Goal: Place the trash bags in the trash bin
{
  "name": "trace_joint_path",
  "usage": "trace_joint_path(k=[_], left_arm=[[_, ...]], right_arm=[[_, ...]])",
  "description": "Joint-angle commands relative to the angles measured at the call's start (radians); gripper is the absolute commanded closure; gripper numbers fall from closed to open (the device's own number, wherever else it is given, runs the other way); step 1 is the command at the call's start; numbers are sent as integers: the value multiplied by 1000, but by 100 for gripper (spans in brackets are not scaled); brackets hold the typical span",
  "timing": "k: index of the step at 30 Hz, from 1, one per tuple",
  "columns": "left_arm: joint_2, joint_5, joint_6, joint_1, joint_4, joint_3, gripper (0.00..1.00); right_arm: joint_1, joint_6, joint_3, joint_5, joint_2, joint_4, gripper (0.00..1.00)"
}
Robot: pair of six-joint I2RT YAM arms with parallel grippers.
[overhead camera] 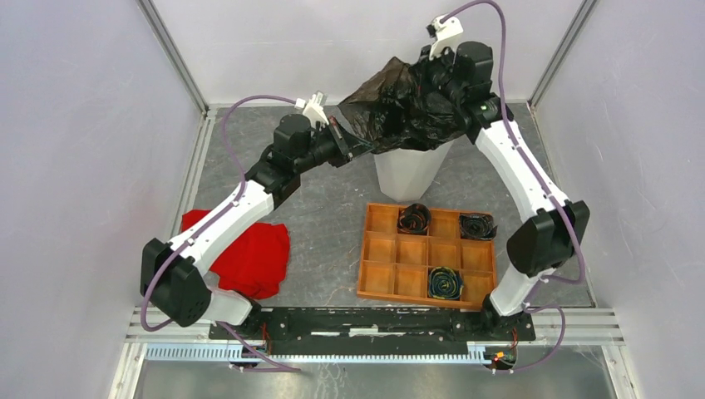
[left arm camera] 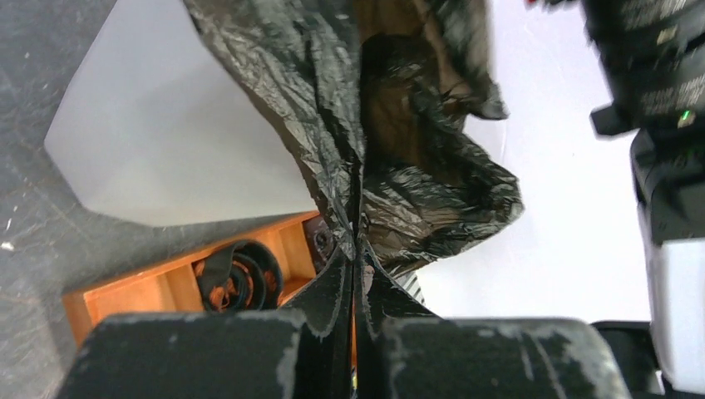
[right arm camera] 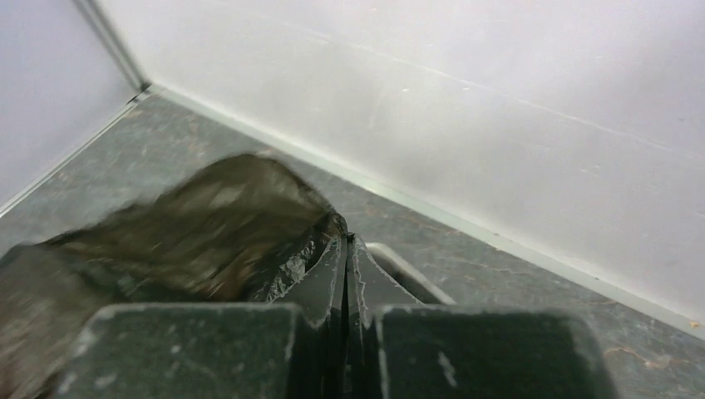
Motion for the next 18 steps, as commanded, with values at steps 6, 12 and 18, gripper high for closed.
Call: trace_joint_path(k=[6, 12, 18], left_arm=[[-50, -19, 56, -3, -38, -93, 98], [-8, -28, 89, -3, -68, -99, 98], [31, -59, 160, -3, -184, -18, 91]], right_arm=[[-88, -21, 250, -98, 222, 52, 100], [-113, -90, 278, -170, 300, 107, 99], [-117, -146, 321, -103, 306, 31, 100]])
